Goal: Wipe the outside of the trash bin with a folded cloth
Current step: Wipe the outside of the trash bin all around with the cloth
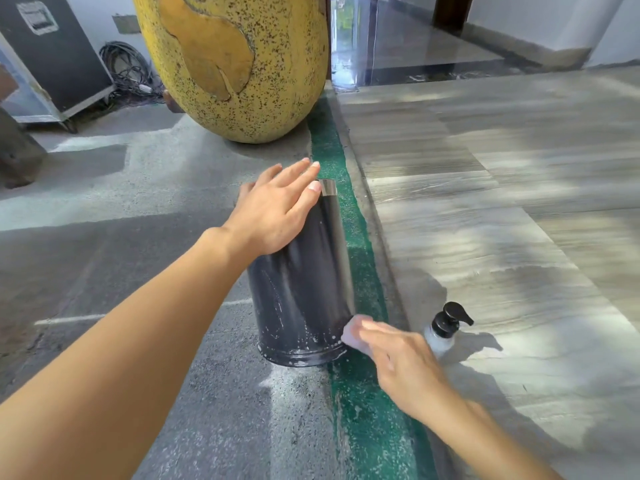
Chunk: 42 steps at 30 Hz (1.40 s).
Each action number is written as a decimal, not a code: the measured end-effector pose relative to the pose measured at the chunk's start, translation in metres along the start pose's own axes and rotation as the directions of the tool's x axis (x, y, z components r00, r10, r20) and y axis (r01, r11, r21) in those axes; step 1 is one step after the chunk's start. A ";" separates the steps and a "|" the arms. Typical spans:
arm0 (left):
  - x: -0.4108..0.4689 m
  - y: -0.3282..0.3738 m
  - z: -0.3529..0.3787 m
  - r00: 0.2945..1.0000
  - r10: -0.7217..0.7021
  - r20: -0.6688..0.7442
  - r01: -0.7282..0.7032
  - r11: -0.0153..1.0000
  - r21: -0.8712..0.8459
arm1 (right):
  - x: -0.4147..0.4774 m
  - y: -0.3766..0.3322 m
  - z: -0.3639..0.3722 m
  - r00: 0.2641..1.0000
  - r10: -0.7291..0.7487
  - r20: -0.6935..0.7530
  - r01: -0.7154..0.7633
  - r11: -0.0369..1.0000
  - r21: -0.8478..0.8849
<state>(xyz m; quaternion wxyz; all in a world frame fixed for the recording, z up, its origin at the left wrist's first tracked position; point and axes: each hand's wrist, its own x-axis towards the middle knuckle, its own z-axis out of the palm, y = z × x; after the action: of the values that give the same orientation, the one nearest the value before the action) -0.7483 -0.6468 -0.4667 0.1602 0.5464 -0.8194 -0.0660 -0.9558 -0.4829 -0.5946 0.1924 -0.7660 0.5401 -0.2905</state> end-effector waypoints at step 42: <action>-0.031 0.023 0.021 0.978 0.204 0.047 -0.183 0.942 -0.282 | 0.009 -0.025 -0.033 0.764 0.485 -0.425 -0.278 0.842 0.463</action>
<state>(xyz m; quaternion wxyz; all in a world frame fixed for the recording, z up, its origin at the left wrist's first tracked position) -0.7643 -0.6107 -0.4858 0.2094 0.4328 -0.8573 -0.1840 -0.9572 -0.4817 -0.5522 0.2349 -0.4766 0.6532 -0.5395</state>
